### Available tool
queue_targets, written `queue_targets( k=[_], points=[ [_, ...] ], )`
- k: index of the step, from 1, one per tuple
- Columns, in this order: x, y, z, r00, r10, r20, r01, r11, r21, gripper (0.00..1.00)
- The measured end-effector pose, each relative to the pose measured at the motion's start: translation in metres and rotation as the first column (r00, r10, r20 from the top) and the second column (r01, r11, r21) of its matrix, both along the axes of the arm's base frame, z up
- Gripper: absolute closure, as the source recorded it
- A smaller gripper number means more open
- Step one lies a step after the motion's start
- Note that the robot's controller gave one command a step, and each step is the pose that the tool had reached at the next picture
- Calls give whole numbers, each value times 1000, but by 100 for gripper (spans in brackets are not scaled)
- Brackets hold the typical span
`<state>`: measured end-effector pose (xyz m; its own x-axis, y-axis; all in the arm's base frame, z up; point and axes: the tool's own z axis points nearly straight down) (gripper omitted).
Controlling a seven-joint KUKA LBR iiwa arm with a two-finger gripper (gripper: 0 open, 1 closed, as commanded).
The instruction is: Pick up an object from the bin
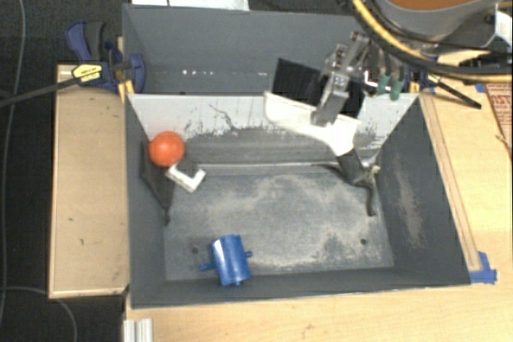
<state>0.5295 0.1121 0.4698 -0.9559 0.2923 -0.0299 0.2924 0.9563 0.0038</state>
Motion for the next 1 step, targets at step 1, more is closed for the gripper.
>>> queue_targets(
  k=[1],
  points=[
    [-9, 13, 0, 1000, 2, 3, -2, 1000, 1, 100]
  ],
)
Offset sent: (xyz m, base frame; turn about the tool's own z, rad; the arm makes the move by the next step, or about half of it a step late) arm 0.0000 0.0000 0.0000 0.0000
